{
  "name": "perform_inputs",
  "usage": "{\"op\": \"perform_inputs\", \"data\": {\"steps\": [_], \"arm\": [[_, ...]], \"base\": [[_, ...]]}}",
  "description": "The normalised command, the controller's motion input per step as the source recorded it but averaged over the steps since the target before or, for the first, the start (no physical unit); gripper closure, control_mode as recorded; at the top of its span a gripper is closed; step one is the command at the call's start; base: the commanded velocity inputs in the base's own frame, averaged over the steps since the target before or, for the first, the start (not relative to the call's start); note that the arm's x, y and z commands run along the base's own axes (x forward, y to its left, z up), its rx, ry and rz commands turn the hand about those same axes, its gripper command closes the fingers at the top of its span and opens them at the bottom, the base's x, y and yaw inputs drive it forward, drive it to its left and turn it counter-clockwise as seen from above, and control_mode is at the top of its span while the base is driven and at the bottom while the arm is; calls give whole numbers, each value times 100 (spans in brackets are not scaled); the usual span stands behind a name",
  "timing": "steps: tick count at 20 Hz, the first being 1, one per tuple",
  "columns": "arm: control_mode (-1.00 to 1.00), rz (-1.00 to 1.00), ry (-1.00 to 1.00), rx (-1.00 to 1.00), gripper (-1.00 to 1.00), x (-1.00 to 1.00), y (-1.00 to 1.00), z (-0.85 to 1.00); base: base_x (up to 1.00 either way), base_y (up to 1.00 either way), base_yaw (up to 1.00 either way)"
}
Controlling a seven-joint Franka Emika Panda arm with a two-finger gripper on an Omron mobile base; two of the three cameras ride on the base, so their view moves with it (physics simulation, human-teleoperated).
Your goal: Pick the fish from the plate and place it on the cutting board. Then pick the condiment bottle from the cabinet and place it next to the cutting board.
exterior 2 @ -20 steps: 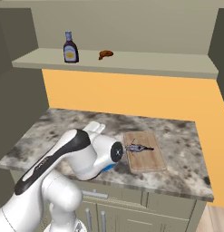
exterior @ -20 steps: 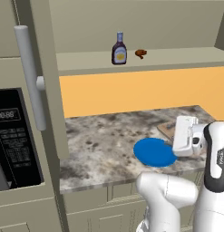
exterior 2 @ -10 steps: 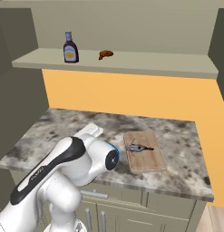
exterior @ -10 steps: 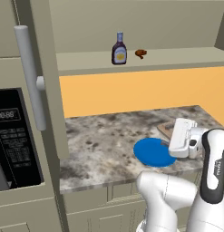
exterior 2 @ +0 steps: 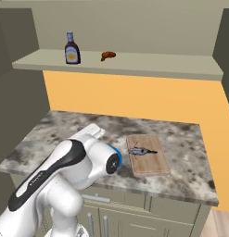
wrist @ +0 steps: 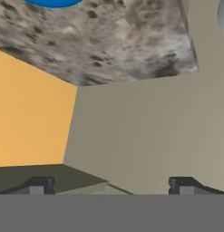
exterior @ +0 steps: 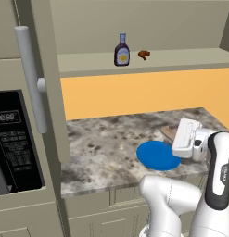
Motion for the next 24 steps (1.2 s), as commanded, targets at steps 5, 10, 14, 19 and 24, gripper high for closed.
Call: {"op": "perform_inputs", "data": {"steps": [5,10,14,19,24], "arm": [[-100,0,1,4,-100,0,0,30],[-100,0,0,0,-100,0,0,25],[-100,0,0,1,-100,0,0,37],[-100,0,0,5,-100,0,0,45],[-100,0,0,6,-100,-1,0,44]], "base": [[0,0,0],[0,0,0],[0,0,0],[0,0,0],[0,0,0]]}}
